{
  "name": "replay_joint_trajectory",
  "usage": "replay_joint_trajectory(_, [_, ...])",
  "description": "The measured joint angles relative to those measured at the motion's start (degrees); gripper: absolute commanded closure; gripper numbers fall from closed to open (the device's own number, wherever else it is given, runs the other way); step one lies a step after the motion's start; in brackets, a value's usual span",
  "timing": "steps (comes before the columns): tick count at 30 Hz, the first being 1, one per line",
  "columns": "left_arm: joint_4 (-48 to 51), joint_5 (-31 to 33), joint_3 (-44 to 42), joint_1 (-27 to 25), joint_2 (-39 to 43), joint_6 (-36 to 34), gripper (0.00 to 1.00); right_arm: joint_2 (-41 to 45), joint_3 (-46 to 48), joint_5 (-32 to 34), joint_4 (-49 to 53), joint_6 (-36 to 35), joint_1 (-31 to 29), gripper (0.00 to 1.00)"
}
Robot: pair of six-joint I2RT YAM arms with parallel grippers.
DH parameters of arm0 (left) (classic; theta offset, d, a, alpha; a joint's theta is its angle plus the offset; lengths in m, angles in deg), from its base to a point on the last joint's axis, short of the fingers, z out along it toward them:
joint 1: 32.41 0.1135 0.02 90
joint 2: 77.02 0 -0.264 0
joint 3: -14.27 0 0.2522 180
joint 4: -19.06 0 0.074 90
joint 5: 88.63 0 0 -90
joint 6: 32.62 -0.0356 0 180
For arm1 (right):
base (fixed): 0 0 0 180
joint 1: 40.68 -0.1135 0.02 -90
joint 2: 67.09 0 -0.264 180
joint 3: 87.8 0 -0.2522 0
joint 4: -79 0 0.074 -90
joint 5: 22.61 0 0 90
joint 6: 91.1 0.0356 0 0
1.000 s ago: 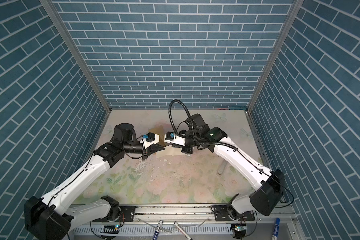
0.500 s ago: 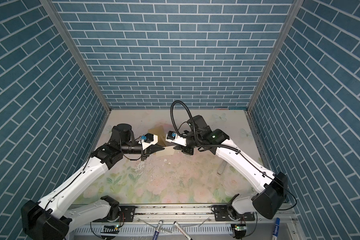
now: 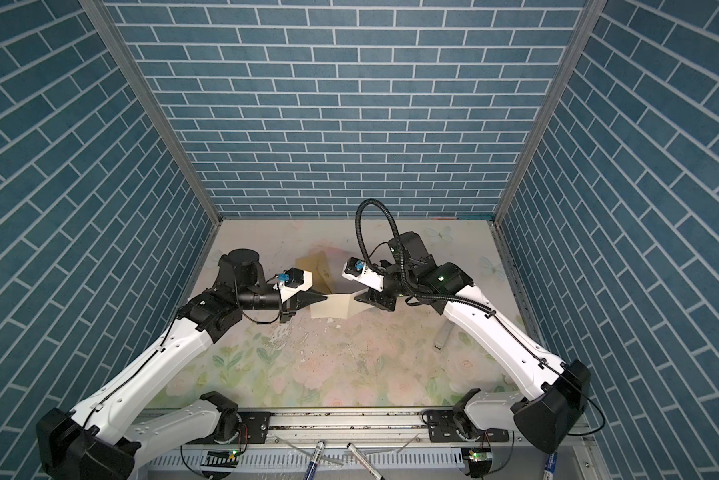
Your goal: Place the letter into the envelope and seal it
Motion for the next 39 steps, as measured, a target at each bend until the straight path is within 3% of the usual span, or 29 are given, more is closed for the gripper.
replay_joint_trajectory(6, [-0.02,-0.02,-0.33,0.0,0.07,0.31,1.0,0.81,0.35,0.02,-0.02,1.07,1.62,0.33])
replay_joint_trajectory(11, [-0.04,-0.17,-0.42,-0.02,0.07,0.33,1.0,1.53,0.44,-0.02,0.07,1.49,2.45,0.32])
replay_joint_trajectory(26, [0.81,-0.31,-0.48,-0.02,0.07,-0.39,1.0,-0.2,0.33,-1.18,4.37,-1.64,2.54,0.67])
replay_joint_trajectory(39, [4.2,0.11,-0.42,-0.09,0.07,-2.51,1.0,-0.31,0.33,-1.11,6.03,-3.45,2.64,0.84])
